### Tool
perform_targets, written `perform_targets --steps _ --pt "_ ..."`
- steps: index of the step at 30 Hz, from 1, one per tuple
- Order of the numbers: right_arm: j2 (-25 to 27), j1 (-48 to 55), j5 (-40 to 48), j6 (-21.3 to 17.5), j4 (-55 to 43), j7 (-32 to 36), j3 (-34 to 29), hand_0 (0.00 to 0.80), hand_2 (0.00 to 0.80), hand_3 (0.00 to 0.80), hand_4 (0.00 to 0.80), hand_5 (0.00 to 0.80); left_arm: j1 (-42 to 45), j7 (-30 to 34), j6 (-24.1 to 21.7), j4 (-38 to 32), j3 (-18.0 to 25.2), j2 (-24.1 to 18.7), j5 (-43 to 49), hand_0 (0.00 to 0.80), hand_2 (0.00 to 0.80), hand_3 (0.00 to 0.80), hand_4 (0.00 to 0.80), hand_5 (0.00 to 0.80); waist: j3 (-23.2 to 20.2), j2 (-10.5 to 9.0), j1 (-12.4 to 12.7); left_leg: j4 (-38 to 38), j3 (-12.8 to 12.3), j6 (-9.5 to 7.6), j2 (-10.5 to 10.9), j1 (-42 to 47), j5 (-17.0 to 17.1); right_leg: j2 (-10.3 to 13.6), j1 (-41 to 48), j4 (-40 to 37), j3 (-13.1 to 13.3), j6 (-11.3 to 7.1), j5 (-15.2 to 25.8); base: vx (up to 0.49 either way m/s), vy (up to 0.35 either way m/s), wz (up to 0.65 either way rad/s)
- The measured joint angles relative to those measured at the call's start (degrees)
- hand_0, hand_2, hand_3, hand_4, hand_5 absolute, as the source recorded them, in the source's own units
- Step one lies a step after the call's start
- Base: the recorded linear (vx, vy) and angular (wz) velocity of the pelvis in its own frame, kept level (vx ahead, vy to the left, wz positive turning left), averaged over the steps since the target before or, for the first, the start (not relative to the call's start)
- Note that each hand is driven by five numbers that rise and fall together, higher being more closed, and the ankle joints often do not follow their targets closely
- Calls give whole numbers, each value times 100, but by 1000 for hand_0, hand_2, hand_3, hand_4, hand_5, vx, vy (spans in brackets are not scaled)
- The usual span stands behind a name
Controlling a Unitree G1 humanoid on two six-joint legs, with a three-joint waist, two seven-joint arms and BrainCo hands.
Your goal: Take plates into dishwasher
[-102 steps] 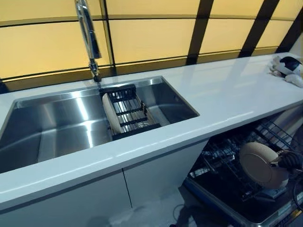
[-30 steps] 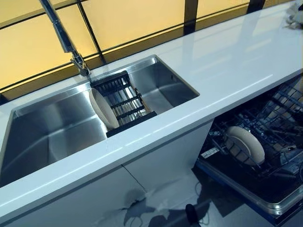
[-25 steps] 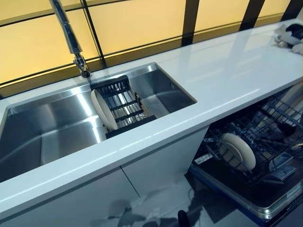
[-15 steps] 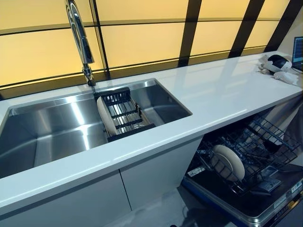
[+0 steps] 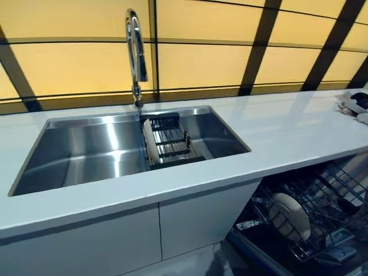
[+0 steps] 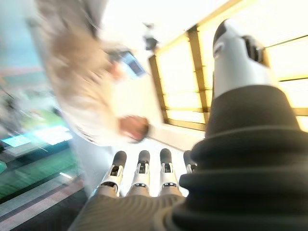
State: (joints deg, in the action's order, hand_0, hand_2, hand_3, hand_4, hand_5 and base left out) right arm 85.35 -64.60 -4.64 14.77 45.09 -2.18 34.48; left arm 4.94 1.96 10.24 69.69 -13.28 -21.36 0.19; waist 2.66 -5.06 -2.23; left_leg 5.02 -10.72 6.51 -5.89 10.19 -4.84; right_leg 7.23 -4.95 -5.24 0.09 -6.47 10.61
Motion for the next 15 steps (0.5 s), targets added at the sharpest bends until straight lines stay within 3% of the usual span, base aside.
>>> perform_targets --steps 5,10,15 --pt "-341 -1260 -905 -622 -797 -588 1135 0 0 0 0 0 120 -20 71 -83 -20 -76 -189 0 0 0 0 0 -100 -150 164 -20 211 33 -38 -49 19 11 86 0 -224 6 -65 19 4 20" --pt "-650 -1331 -2036 -1662 -1703 -716 1558 0 0 0 0 0 129 -17 181 -193 -5 -211 -218 0 0 0 0 0 -155 -223 344 -24 469 60 -70 -111 57 23 178 1 -519 28 -126 39 -1 24" --pt "-863 -1328 -2326 -2336 -1796 -849 1619 0 0 0 0 0 148 56 252 -188 7 -235 -218 0 0 0 0 0 -129 -181 619 -45 687 73 -86 -253 84 45 182 1 -726 36 -181 29 -2 22"
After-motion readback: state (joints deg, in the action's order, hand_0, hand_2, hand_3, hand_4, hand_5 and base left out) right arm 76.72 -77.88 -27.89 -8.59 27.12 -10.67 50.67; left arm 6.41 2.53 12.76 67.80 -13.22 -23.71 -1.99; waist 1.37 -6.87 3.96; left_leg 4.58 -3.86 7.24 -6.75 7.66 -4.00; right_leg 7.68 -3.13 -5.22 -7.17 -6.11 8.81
